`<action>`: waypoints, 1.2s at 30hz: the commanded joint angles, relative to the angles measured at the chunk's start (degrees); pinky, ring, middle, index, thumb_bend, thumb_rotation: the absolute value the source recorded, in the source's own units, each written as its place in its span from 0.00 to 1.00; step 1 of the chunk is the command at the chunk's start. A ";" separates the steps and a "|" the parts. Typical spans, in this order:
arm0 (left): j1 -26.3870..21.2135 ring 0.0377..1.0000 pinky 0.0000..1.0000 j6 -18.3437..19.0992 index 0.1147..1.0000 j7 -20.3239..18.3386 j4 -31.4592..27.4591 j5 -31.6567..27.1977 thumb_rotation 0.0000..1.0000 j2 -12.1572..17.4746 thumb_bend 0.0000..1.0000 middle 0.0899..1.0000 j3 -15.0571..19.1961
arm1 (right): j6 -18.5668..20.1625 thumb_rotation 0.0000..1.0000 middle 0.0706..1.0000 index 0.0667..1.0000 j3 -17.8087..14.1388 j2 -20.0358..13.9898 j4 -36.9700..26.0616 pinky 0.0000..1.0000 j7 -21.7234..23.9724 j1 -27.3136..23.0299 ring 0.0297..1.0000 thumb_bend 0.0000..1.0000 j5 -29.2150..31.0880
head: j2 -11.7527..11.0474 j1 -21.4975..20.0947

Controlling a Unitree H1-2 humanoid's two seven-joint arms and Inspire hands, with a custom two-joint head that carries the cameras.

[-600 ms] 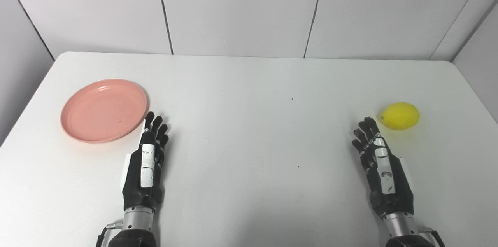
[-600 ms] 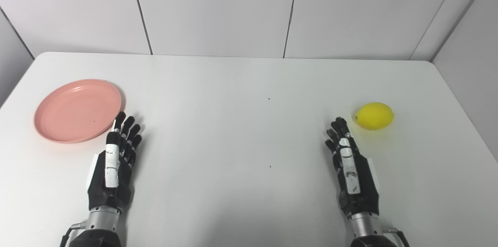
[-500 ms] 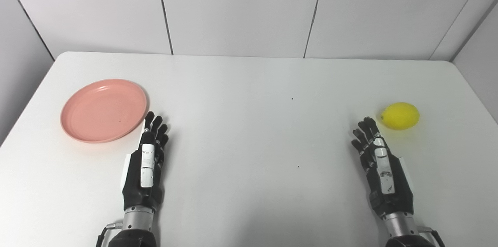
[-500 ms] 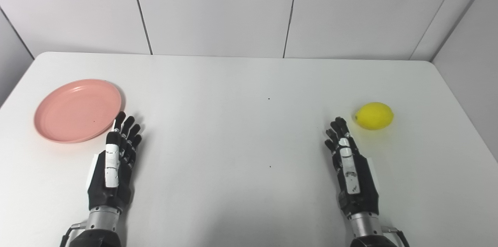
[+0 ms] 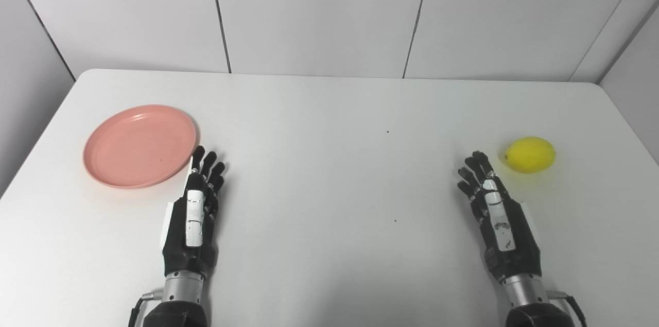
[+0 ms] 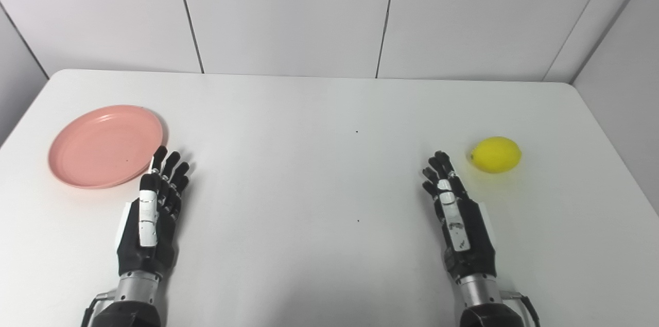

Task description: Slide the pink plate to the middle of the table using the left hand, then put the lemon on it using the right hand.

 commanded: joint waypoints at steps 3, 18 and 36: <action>2.09 0.94 0.98 0.09 0.94 -0.95 -0.99 0.21 0.92 1.19 0.76 0.95 0.17 | -1.68 0.84 0.93 0.93 0.53 1.18 -0.19 0.94 0.09 1.40 0.93 0.76 -0.12 | 0.18 -0.49; 1.90 0.93 0.95 0.67 0.90 -0.92 -2.01 0.48 0.93 1.50 0.74 0.93 0.98 | -0.64 0.83 0.95 0.93 -0.03 2.48 -0.70 0.96 -1.13 1.35 0.94 0.74 0.50 | 0.01 -1.63; 1.42 0.91 0.94 1.56 0.85 -1.52 -2.25 0.40 0.94 1.78 0.73 0.90 2.17 | 2.27 0.88 0.98 0.96 -0.57 3.08 -0.83 1.00 -0.72 1.71 0.97 0.71 5.14 | -2.30 -0.41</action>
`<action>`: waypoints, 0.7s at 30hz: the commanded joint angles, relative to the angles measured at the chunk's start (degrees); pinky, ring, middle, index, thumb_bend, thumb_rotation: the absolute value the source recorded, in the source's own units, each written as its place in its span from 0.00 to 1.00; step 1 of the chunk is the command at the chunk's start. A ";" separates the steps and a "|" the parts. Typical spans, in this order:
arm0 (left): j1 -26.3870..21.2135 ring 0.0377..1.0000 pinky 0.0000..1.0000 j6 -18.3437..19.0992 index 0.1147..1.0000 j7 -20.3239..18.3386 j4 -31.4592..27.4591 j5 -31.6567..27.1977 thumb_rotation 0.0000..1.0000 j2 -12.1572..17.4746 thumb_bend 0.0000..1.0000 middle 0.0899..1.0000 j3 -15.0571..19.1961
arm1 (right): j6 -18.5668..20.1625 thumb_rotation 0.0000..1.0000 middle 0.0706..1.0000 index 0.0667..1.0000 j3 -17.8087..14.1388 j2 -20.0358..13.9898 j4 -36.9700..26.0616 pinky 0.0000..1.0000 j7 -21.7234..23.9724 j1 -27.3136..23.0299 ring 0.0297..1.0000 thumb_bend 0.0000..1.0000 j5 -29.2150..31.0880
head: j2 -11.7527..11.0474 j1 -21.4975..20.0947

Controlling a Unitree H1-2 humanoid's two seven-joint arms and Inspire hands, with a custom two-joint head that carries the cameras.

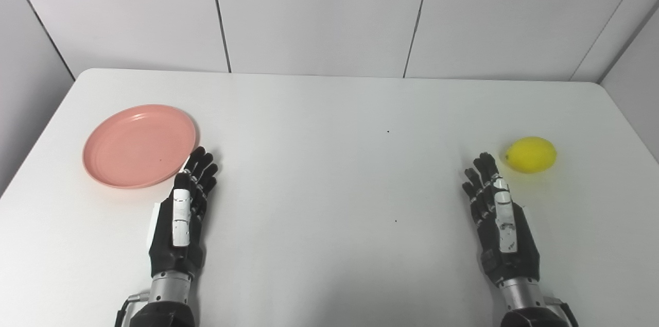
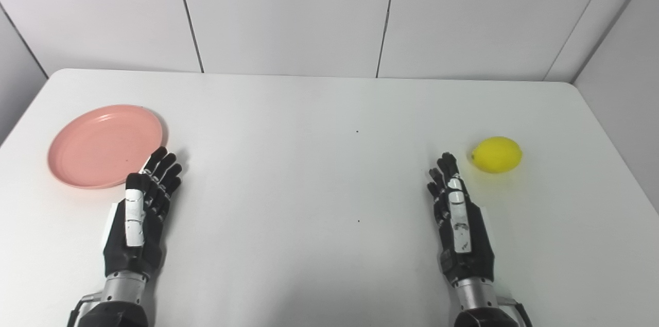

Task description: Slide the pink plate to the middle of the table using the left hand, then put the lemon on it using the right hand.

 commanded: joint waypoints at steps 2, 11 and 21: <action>1.52 0.91 0.93 -1.48 0.85 -0.97 0.02 0.83 0.93 0.83 0.75 0.90 -0.80 | -0.43 0.90 0.98 0.97 -0.09 -0.11 1.65 1.00 1.09 0.94 0.98 0.70 0.95 | -1.72 2.27; 1.03 0.90 0.91 -6.15 0.83 0.10 5.45 2.68 0.88 -2.02 0.72 0.88 -2.68 | -4.01 0.88 1.00 1.00 -2.32 -2.61 7.35 1.00 5.65 0.19 1.00 0.69 4.69 | -6.82 9.75; 0.23 0.90 0.91 -9.79 0.83 0.66 8.75 2.93 0.88 -3.29 0.68 0.88 -3.87 | -4.33 0.90 1.00 1.00 -3.33 -3.93 10.57 1.00 7.66 -1.02 1.00 0.68 6.21 | -8.37 14.61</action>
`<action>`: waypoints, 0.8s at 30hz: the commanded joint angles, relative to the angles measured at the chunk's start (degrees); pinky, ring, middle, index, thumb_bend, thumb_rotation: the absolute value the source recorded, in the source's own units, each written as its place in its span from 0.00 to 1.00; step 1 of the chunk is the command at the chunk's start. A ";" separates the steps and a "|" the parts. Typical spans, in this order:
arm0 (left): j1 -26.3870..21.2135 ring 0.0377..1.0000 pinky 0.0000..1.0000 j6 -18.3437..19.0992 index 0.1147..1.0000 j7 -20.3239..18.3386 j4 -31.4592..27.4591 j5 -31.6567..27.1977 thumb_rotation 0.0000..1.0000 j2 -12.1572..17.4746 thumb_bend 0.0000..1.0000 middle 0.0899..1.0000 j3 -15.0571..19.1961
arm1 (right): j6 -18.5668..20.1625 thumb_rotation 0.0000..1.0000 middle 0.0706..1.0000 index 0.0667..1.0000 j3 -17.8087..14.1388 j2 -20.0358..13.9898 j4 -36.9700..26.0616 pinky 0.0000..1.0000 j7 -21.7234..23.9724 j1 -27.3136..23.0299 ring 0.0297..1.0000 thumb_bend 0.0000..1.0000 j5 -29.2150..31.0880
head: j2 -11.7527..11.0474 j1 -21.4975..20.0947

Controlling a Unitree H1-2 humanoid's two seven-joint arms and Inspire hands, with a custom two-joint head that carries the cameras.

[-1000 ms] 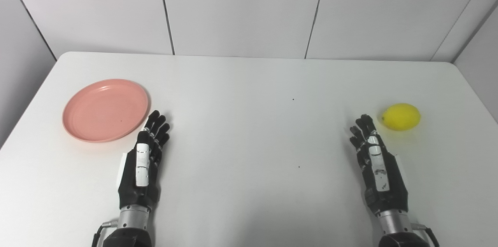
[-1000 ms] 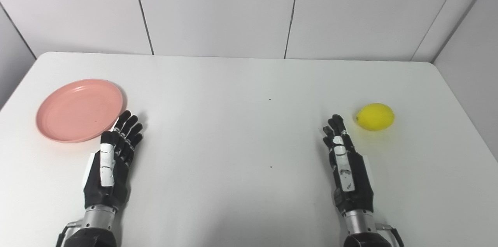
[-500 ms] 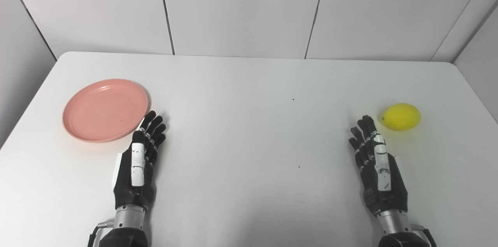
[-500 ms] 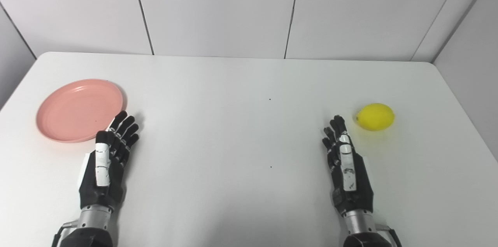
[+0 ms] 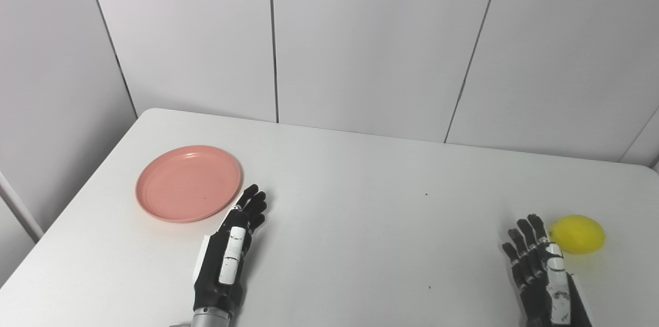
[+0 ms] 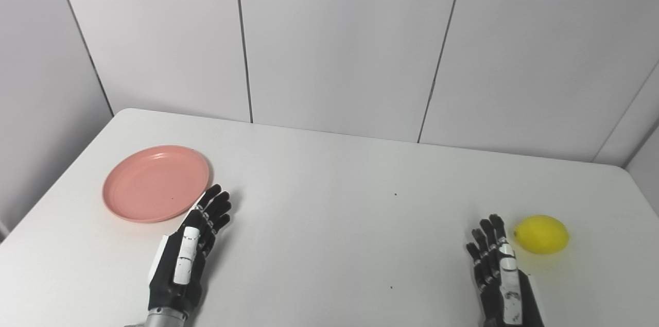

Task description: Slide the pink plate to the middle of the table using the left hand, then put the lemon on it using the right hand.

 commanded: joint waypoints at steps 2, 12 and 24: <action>1.88 0.89 0.91 -2.26 0.84 -0.05 4.10 0.37 0.88 -1.38 0.68 0.88 -0.85 | -1.59 0.91 1.00 1.00 -0.37 0.12 3.96 1.00 1.20 1.94 1.00 0.68 0.63 | 0.39 0.25; 1.61 0.87 0.89 -6.12 0.82 1.03 6.37 1.07 0.86 -1.79 0.69 0.86 -0.48 | -1.91 0.96 1.00 1.00 -0.13 0.13 4.29 1.00 2.81 1.86 1.00 0.67 1.41 | -0.63 2.44; 2.19 0.86 0.87 -8.86 0.80 0.87 6.10 -0.37 0.83 -2.14 0.67 0.85 1.12 | -1.46 0.96 1.00 1.00 0.86 0.37 3.10 1.00 3.18 2.57 1.00 0.71 0.52 | 0.19 0.14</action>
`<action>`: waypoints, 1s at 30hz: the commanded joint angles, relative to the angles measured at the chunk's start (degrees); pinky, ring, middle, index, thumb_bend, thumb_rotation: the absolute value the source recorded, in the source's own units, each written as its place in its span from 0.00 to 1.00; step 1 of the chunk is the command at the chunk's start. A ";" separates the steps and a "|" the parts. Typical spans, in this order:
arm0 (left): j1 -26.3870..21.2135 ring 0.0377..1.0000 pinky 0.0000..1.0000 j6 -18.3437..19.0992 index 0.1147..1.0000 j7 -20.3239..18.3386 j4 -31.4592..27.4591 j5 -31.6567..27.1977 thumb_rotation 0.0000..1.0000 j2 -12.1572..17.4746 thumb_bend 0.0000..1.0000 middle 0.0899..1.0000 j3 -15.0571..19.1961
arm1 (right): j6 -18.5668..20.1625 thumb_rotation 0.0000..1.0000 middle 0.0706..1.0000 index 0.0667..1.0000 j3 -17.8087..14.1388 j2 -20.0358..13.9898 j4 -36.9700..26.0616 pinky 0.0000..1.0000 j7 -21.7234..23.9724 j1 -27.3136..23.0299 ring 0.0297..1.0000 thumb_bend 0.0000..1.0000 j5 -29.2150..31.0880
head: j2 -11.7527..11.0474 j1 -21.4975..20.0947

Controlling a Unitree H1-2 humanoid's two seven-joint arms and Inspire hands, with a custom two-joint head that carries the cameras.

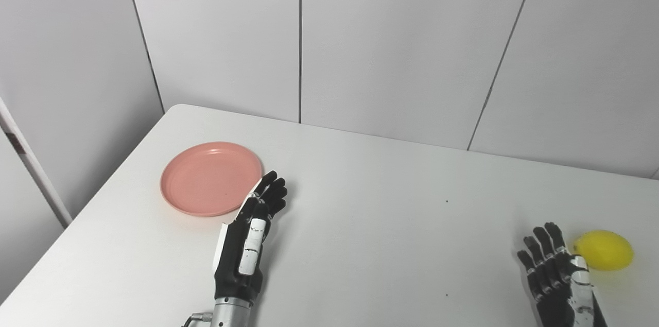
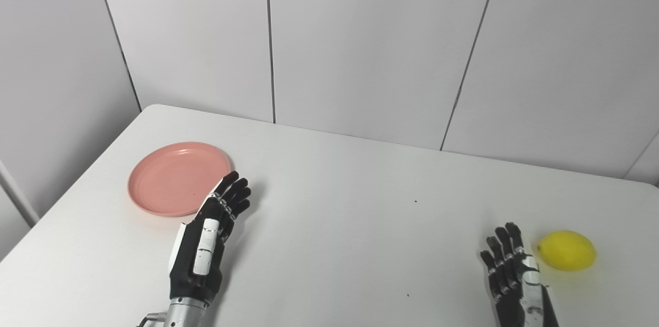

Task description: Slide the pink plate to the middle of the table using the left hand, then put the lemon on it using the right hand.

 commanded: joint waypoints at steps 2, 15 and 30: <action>3.63 0.86 0.87 -0.43 0.80 -0.08 2.85 -1.24 0.84 0.11 0.68 0.85 0.58 | -1.35 0.97 1.00 1.00 0.95 0.98 2.15 1.00 0.60 2.90 1.00 0.70 -0.79 | 1.12 -2.45; 4.71 0.86 0.85 15.74 0.83 -0.96 -11.65 -6.07 0.88 1.48 0.72 0.86 -0.48 | -0.36 0.94 1.00 1.00 1.83 1.71 -0.98 1.00 -0.79 3.70 1.00 0.65 -2.05 | 1.13 -1.02; -4.05 0.84 0.83 23.16 0.83 0.73 -15.67 -5.37 0.88 2.32 0.76 0.85 1.51 | -0.15 0.95 1.00 1.00 1.42 1.37 -0.78 1.00 -0.68 3.35 1.00 0.62 -0.59 | 0.36 1.53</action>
